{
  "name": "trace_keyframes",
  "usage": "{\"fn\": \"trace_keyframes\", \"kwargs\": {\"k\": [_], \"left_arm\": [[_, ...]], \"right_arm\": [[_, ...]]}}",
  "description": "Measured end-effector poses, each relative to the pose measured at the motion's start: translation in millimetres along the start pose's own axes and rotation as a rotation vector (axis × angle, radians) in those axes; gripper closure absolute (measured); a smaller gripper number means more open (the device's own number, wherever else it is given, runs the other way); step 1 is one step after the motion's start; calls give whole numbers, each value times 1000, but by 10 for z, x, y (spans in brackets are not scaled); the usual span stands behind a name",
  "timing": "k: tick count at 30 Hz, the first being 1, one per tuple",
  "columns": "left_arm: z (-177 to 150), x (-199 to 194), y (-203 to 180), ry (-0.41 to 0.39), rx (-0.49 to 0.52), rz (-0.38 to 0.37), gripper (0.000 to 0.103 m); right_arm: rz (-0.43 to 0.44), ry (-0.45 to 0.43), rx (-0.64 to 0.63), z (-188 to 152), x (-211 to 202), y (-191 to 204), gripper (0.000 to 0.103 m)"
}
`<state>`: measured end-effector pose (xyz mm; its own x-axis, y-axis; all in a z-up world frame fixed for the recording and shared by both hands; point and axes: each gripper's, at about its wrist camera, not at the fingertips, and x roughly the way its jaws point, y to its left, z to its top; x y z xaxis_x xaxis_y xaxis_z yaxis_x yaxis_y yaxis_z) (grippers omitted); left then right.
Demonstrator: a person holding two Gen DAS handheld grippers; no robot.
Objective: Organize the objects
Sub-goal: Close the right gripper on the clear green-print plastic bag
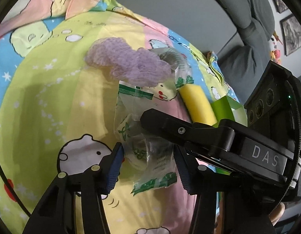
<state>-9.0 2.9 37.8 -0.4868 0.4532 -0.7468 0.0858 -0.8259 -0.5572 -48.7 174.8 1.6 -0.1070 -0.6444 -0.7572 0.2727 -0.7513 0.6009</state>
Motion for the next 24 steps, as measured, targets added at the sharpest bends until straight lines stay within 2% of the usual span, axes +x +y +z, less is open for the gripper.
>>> {"fn": "trace_keyframes", "kwargs": {"k": [8,16,24], "left_arm": [[-22,-153,-248,-64,78,-26,50],[-50,-310,-472,-145,148,-22,50],[-78,-427,-634,-201,202,-51,50]], "right_arm": [[32,-103,-5,-73,-322,37,47],[74,-180,-14,-125,-598,59,47],[82,-255,-35,-181,-842,91,47]]}}
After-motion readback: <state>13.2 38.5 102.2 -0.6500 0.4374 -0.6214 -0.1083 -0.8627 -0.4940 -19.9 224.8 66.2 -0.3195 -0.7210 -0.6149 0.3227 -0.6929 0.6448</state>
